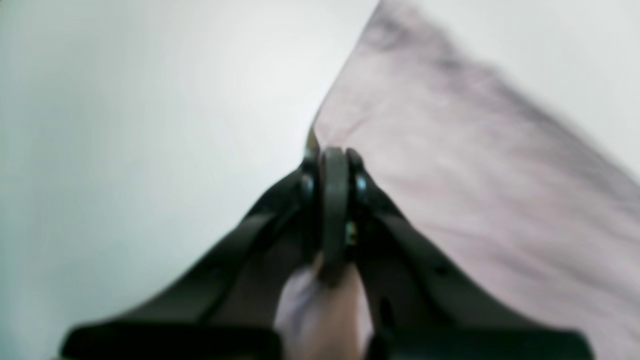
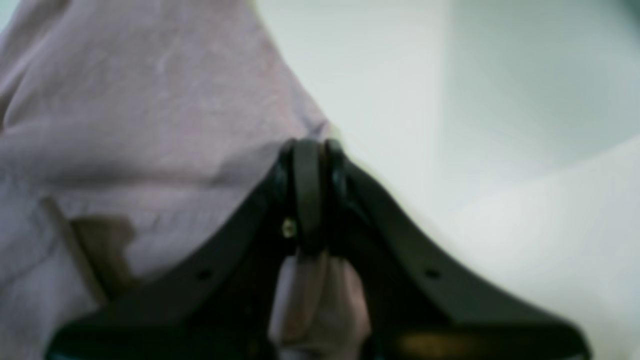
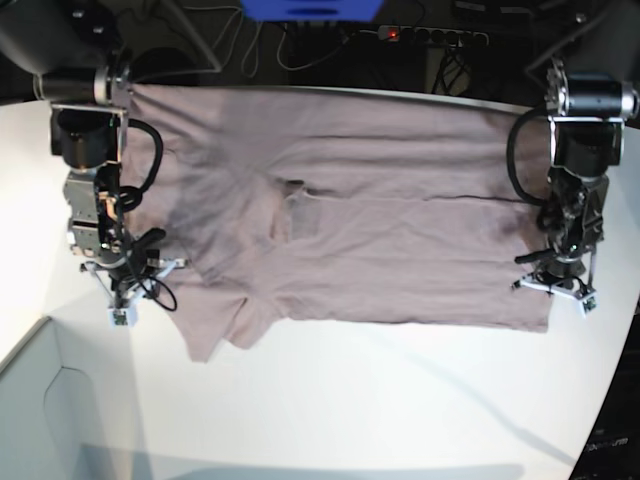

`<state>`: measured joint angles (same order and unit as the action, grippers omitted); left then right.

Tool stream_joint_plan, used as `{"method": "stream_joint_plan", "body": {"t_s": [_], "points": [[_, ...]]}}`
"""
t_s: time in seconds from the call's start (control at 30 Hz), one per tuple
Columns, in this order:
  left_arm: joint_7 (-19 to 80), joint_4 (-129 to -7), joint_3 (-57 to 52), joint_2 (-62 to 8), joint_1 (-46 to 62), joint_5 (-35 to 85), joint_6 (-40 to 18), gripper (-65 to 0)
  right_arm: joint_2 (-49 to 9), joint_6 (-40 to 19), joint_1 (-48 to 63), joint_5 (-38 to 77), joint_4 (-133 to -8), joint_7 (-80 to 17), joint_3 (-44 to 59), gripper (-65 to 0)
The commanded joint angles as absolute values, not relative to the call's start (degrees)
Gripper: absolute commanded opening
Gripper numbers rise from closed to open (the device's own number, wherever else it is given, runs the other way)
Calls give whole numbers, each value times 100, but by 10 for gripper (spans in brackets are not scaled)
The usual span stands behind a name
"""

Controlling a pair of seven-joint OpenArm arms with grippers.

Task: Layout the t-shirt on the table in an organized manner, then fold the t-shirt properly
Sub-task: 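Move both grippers to the shirt's hem corners and grasp them, then lift the hem with both grippers and fold it over toward the collar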

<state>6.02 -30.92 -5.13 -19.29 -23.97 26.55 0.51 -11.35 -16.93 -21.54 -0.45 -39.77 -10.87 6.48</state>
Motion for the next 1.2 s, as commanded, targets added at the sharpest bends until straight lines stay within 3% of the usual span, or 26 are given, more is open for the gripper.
{"method": "stream_joint_plan", "body": {"t_s": [0.0,0.53,0.73,1.17], "points": [[462,-3451,-532,-2018,-2422,2668,48,-650,-1147,-1710,-2141,-31,-4242,-1007,664,-650],[470,-5877,-1235,-2053,-734,3934,48,-650,-1051,-1710,-479,-4,-7591,-1015,708,-650],[470,-6519,-1692,-2062,-198,4101,22,-650,-760,-1710,400,-4,-8655,-1015,1332,-650],[453,-6589,-1701,-2018,716,4110,13,-650,-725,-1710,1727,-4,-8910,-998,1429,-650]]}}
